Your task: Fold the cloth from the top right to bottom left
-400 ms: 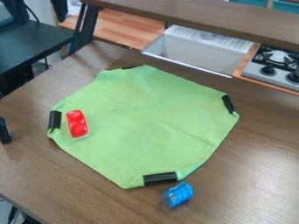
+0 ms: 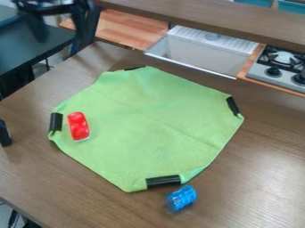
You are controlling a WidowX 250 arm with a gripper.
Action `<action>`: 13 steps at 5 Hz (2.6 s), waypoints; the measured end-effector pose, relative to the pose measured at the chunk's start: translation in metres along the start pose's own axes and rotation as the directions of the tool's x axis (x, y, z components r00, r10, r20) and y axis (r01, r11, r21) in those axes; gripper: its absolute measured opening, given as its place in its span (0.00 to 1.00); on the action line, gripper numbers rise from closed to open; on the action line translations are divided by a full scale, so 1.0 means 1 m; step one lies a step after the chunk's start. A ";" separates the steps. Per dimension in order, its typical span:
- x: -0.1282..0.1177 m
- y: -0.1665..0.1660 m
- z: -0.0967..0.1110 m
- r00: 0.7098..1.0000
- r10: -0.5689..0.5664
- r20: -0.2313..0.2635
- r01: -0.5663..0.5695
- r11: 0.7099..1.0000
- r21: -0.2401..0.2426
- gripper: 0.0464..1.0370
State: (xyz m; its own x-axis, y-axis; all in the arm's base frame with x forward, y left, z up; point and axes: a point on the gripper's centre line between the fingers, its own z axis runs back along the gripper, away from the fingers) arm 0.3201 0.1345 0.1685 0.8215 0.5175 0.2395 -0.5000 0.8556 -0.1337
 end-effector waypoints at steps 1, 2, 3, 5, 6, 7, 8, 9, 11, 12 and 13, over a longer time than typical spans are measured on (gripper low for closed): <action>-0.005 -0.022 -0.020 0.999 -0.007 -0.031 0.008 1.000 0.019 0.96; -0.011 -0.054 -0.046 0.998 -0.032 -0.047 0.035 0.997 0.063 0.96; -0.009 -0.077 -0.070 0.998 0.010 -0.057 -0.003 0.993 0.117 0.96; -0.015 -0.154 -0.102 0.991 -0.024 0.131 0.002 0.986 0.169 0.96; -0.023 -0.185 -0.110 0.972 -0.052 0.228 0.013 0.985 0.169 0.96; -0.030 -0.210 -0.118 0.971 -0.056 0.233 0.020 0.988 0.154 0.96; -0.033 -0.229 -0.127 0.970 -0.051 0.239 0.018 0.990 0.141 0.96; -0.028 -0.239 -0.143 0.974 -0.010 0.225 -0.023 0.990 0.141 0.96; -0.022 -0.257 -0.165 0.966 0.012 0.260 -0.051 0.988 0.144 0.96; -0.021 -0.258 -0.175 0.965 0.028 0.259 -0.070 0.986 0.154 0.96; -0.019 -0.262 -0.182 0.962 0.028 0.270 -0.073 0.985 0.156 0.96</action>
State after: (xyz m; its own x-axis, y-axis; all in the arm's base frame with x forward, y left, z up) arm 0.4851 -0.0974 0.0235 0.7023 0.5197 0.4865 -0.5952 0.8036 0.0008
